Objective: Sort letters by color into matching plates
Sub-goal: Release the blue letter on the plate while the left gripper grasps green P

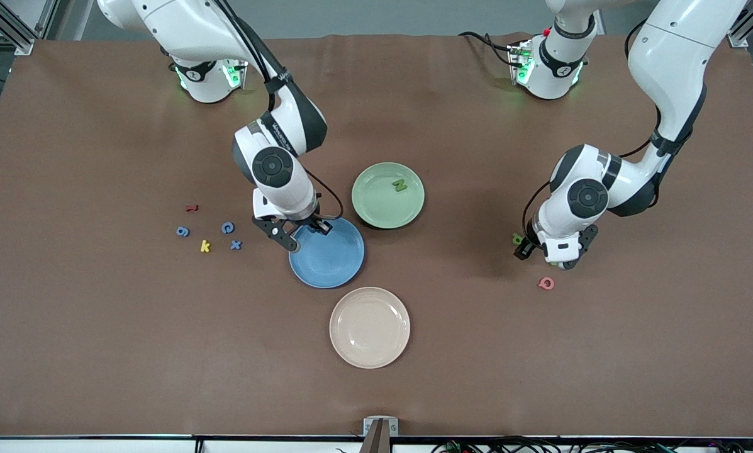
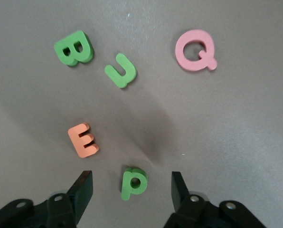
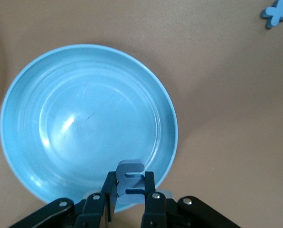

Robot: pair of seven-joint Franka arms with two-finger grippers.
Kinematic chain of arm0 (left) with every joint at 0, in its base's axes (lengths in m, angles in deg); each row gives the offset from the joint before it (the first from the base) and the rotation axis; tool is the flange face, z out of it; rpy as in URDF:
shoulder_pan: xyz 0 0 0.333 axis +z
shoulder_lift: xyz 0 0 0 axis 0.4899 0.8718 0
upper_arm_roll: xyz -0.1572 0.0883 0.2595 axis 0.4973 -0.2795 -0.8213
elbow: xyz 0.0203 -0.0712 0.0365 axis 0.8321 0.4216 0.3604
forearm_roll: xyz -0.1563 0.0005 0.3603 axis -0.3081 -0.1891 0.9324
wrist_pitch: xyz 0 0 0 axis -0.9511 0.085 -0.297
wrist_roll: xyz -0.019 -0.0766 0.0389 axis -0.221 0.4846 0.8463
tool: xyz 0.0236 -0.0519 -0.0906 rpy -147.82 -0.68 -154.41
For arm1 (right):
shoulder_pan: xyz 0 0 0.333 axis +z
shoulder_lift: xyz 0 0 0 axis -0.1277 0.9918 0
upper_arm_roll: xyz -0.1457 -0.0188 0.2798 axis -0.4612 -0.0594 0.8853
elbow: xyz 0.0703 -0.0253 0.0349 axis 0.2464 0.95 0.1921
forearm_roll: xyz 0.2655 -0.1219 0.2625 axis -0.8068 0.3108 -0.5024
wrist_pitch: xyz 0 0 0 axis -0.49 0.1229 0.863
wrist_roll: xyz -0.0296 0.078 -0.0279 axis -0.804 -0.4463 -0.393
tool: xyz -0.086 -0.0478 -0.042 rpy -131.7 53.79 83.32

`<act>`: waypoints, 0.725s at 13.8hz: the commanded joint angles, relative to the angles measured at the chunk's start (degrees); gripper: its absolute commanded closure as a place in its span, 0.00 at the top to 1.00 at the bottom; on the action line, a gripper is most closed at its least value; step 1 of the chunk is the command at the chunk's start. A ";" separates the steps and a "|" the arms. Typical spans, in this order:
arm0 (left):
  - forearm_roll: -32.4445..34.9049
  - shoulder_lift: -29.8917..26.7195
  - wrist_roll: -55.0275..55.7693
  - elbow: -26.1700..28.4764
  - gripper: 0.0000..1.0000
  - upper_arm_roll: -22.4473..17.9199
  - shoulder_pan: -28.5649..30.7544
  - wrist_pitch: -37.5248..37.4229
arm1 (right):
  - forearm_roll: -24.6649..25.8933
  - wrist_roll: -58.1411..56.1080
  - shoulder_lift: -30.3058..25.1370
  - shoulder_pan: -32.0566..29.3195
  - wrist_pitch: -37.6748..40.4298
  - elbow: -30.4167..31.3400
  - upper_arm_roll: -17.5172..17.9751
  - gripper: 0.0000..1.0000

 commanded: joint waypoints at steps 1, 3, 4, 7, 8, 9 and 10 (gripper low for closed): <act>0.77 -1.50 1.13 3.02 0.71 0.34 0.46 3.09 | -1.40 0.14 5.41 -0.53 -0.47 -5.31 -0.47 0.02; 0.86 -1.06 1.13 4.33 0.68 0.34 0.46 5.63 | -1.40 0.84 6.39 -0.62 -1.70 -5.93 -0.47 0.03; 0.86 -0.97 1.13 4.77 0.66 0.34 0.46 6.25 | -1.48 0.93 6.57 -0.62 -1.88 -5.85 -0.47 0.03; 0.86 -0.01 1.13 4.86 0.59 0.25 0.46 6.43 | -1.49 1.28 6.66 -0.45 -0.65 -5.15 -0.38 0.08; 1.12 0.34 1.04 4.86 0.57 0.25 0.37 7.30 | -1.49 2.77 6.57 -0.53 -0.13 -5.14 -0.47 0.21; 1.56 0.61 1.04 4.86 0.57 0.25 0.46 7.57 | -1.49 3.74 6.66 -0.53 -0.03 -5.23 -0.38 0.47; 1.65 0.87 1.04 4.69 0.55 0.25 0.46 7.66 | -1.49 3.83 6.66 -0.27 0.14 -5.14 -0.47 0.99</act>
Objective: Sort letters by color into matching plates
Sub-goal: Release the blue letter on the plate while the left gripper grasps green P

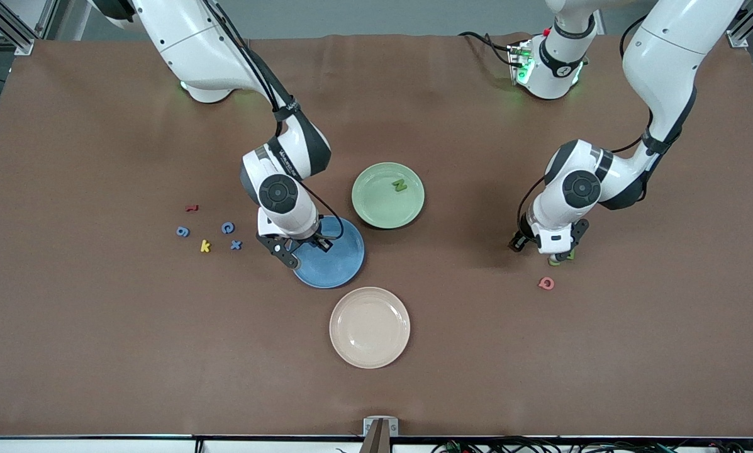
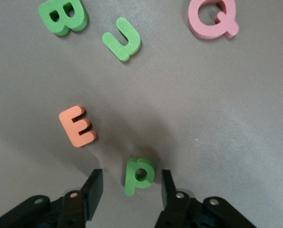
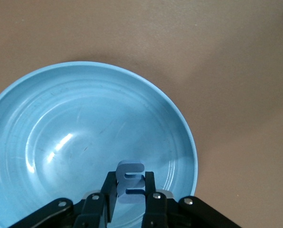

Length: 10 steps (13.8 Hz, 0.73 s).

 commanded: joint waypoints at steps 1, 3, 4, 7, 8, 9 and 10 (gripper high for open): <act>1.58 0.53 1.04 0.41 0.53 0.24 0.39 1.57 | -0.81 1.42 0.18 0.07 1.05 -0.69 0.27 1.00; 1.58 0.53 1.04 0.32 0.51 0.24 0.39 1.57 | -0.73 0.20 -0.51 -1.24 2.54 -0.87 0.27 1.00; 1.67 0.62 1.04 0.32 0.48 0.24 0.39 1.49 | -0.64 -1.03 -1.13 -1.77 4.81 -1.22 0.27 1.00; 1.93 0.62 1.21 0.06 0.08 0.24 0.65 1.49 | -0.46 -9.80 -4.20 -3.00 7.73 0.27 0.18 1.00; 1.93 0.54 1.30 -0.03 0.00 0.24 0.65 1.49 | -0.20 -12.35 -5.60 -3.70 7.47 1.93 0.18 1.00; 1.93 0.10 1.39 -0.03 0.00 0.24 0.56 1.40 | -0.02 -15.51 -7.10 -4.58 7.30 3.60 0.18 1.00; 1.93 -0.34 2.78 -0.12 0.00 0.33 0.30 1.40 | -0.02 -19.54 -8.85 -5.54 7.03 5.70 0.09 1.00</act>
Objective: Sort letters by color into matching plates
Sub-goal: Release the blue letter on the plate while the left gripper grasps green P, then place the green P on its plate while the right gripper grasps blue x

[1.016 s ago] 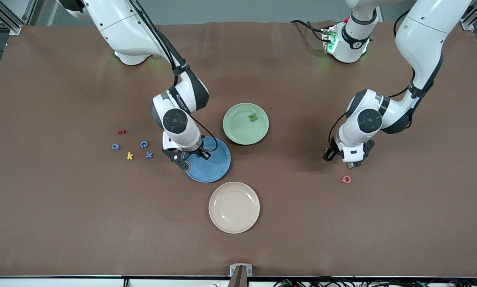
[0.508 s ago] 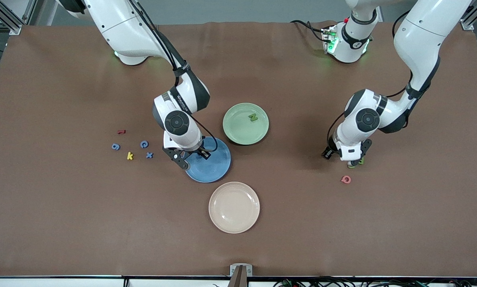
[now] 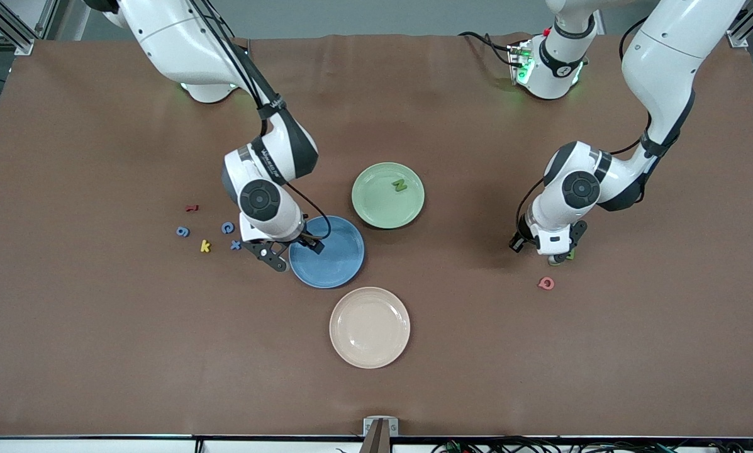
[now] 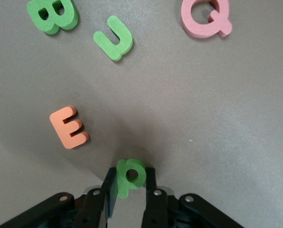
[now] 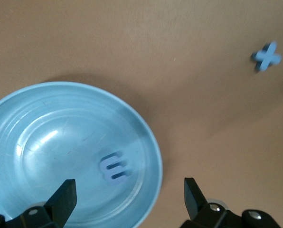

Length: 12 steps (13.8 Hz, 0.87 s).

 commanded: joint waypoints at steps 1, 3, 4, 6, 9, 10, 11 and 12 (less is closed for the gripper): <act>1.79 -1.30 4.29 -0.41 0.00 0.59 -0.09 0.10 | -0.06 -8.20 -6.73 -3.34 -1.82 8.15 0.47 1.00; 1.79 -2.00 6.84 -0.94 0.00 2.08 -0.36 -0.51 | 1.34 -16.44 -9.72 -5.62 -7.00 14.22 0.47 1.00; 1.71 -2.09 7.90 -1.20 0.00 3.30 -0.54 -0.60 | 1.35 -20.84 -10.52 -7.20 -10.85 17.46 0.47 1.00; 1.79 -2.27 9.92 -1.73 0.00 5.85 -0.54 -1.48 | 1.35 -27.00 -10.44 -9.14 -17.27 21.61 0.47 1.00; 2.06 -2.79 10.80 -1.82 0.00 7.97 -2.98 -1.66 | 1.35 -36.85 -10.00 -13.18 -21.26 24.00 0.47 1.00; 2.14 -2.79 10.98 -1.91 0.00 7.97 -5.26 -1.66 | 1.44 -38.09 -10.00 -13.63 -21.35 24.00 0.47 1.00; 2.23 -2.88 11.07 -1.82 0.00 7.97 -7.55 -1.66 | 1.52 -39.50 -9.65 -13.98 -21.52 23.91 0.47 1.00; 2.23 -2.79 11.07 -1.91 0.00 7.97 -9.48 -1.57 | 1.61 -40.99 -9.13 -15.03 -22.48 23.91 0.47 1.00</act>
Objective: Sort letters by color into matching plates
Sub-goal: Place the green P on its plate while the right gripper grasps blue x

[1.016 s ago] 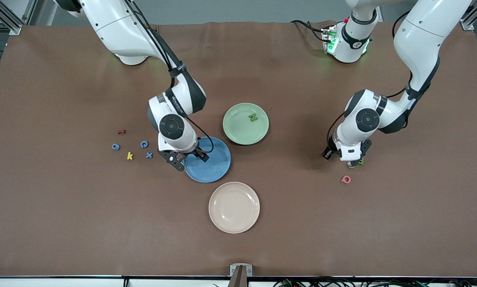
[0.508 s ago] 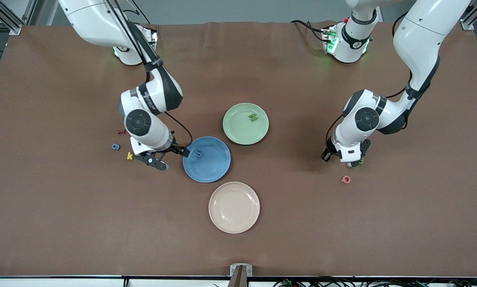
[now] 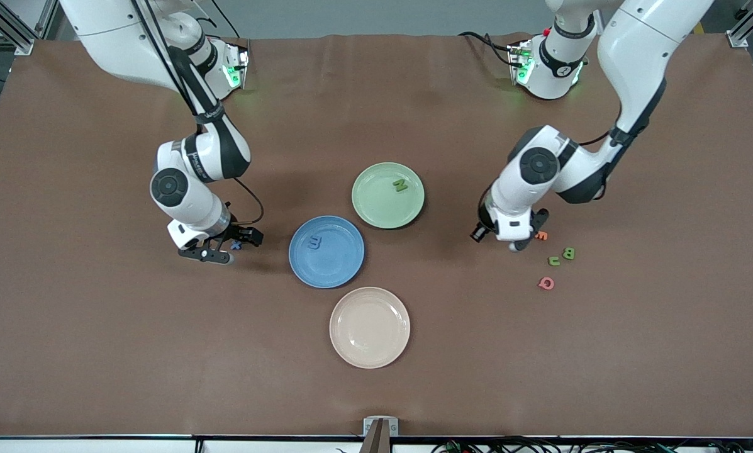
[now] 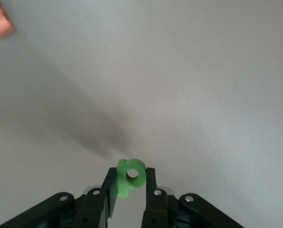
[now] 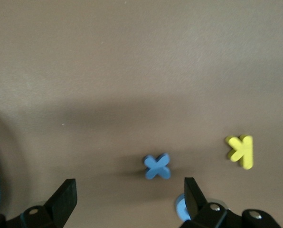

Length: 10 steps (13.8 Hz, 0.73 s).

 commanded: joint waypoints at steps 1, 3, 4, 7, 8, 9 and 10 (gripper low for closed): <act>1.37 -1.22 2.15 -0.06 0.00 -0.15 -5.12 -0.94 | 1.15 -4.43 -0.13 -2.94 -2.78 1.13 0.87 1.00; 1.28 -0.96 4.94 -1.29 0.00 -0.15 -8.72 -0.94 | 1.15 -6.38 1.54 -3.65 -4.98 1.13 0.87 0.95; 1.28 -0.61 7.49 -2.42 0.00 -0.15 -10.74 -0.94 | 1.15 -6.38 2.07 -3.65 -5.60 1.13 0.87 0.82; 1.28 1.76 12.60 -6.20 0.00 -0.24 -15.93 -0.94 | 1.15 -6.21 3.12 -3.39 -5.61 1.22 0.87 0.59; 1.28 2.73 14.26 -7.34 0.00 -0.41 -17.43 -0.94 | 1.15 -5.95 3.65 -3.21 -5.70 1.31 0.87 0.59; 1.28 3.78 15.67 -8.57 0.01 -0.50 -19.01 -0.94 | 1.15 -5.60 4.00 -3.04 -5.78 1.31 0.87 0.59; 1.28 4.49 16.73 -9.20 0.01 -0.93 -20.50 -0.94 | 1.06 -5.51 4.36 -2.86 -5.96 1.57 0.87 0.59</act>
